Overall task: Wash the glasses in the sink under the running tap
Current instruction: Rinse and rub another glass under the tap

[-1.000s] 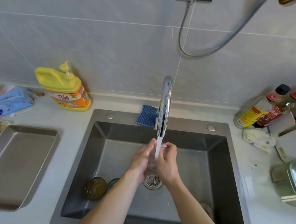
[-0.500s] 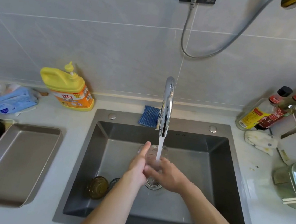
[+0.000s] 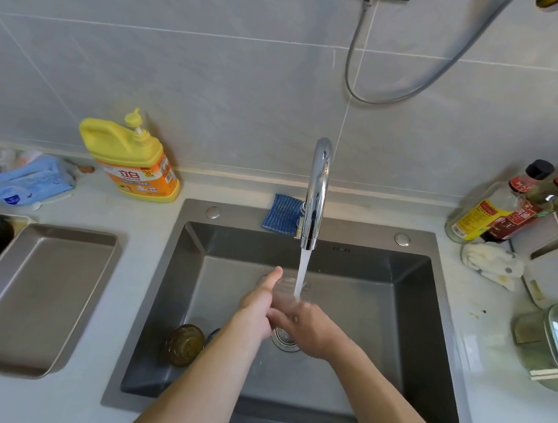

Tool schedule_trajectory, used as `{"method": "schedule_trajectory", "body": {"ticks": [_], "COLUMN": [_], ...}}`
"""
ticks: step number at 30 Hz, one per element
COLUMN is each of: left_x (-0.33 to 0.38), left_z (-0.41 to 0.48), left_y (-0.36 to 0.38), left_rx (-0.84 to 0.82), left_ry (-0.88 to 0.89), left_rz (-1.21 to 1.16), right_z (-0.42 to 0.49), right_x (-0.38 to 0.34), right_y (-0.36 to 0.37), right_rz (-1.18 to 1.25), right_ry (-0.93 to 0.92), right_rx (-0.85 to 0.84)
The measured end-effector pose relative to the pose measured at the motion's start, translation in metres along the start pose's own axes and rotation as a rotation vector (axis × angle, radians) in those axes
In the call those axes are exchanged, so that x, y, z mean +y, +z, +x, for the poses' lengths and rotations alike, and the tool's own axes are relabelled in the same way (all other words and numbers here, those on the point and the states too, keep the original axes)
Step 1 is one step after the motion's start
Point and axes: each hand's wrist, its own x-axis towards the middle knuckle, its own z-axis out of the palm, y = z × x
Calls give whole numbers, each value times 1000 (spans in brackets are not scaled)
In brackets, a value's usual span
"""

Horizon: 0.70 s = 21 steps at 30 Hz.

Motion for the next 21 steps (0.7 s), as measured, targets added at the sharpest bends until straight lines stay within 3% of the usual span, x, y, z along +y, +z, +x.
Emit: {"method": "schedule_trajectory", "body": {"ticks": [2,4,9,12,14,18,19,21], "left_x": [-1,-4,-21,-22,-18,-17,-19,-24], "left_z": [2,2,4,7,9,13,13,15], "left_y": [-3,-2,-2,-1,-2,-11,-10,-6], "left_rx": [-38,-124,-263,-251,-247,-287,-278,-267], "left_ry": [-12,0,109,131,119,65,64,52], "left_rz": [-1,-85,-233,-202,-165,-135,-147,-177], "right_z": [8,7,7,4,-2,-9,-9,-6], "right_x": [6,-1,-19,-18,-10,-4,-7,-16], "right_y": [2,-3,-7,-5,-10,-19,-19,-12], "right_rz": [-276,-257,410,545,340,-475,-482,-196], "right_ry": [0,-33,21,91,59,33,36,75], "right_rx": [35,75,353,238,136,62,107,281]}}
